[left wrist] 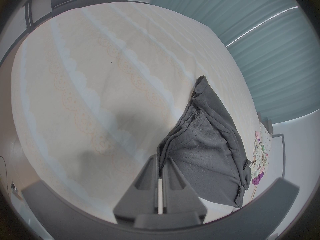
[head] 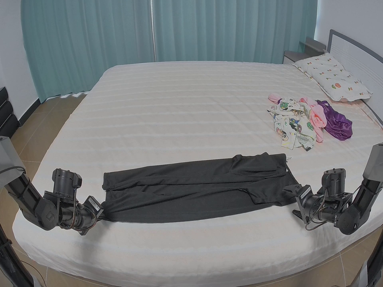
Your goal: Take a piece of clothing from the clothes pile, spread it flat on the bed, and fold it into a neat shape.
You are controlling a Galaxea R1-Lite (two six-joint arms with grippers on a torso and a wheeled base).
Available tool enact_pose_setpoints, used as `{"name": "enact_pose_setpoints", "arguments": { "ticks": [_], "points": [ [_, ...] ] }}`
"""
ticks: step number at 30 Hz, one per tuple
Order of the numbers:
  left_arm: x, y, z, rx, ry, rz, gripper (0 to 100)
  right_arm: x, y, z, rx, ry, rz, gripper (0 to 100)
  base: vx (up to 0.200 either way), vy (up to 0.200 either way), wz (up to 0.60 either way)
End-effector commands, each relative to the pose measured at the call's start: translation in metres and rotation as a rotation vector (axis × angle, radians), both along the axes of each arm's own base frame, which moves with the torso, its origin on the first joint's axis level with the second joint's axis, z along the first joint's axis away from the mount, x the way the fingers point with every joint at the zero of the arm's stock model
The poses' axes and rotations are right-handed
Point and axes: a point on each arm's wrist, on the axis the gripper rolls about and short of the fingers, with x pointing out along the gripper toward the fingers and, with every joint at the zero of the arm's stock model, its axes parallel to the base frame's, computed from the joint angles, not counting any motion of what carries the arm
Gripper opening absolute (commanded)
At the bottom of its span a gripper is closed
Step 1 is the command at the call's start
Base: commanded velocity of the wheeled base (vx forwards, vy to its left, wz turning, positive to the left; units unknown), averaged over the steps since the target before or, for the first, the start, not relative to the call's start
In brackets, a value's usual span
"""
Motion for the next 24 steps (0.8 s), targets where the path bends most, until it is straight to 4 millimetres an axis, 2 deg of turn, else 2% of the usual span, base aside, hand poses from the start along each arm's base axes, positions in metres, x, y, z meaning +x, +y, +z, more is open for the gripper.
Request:
{"name": "enact_pose_setpoints", "arguments": {
  "ticks": [1,9,17,24],
  "points": [
    [0.0,0.0,-0.001,0.0,0.001,0.001,0,-0.001,0.001,-0.009,-0.003,0.03,0.0,0,0.0,0.0,0.0],
    [0.002,0.003,0.0,0.001,-0.004,0.013,0,-0.006,-0.001,-0.007,-0.041,0.028,-0.049,0,0.0,0.0,0.0],
    [0.002,0.006,0.001,0.003,-0.004,0.021,0,-0.024,-0.002,0.01,-0.05,-0.004,-0.05,0,0.0,0.0,0.0],
    [0.002,0.006,0.002,0.004,-0.006,0.021,0,-0.029,-0.002,0.009,-0.053,0.011,-0.036,0,0.0,0.0,0.0]
  ]
}}
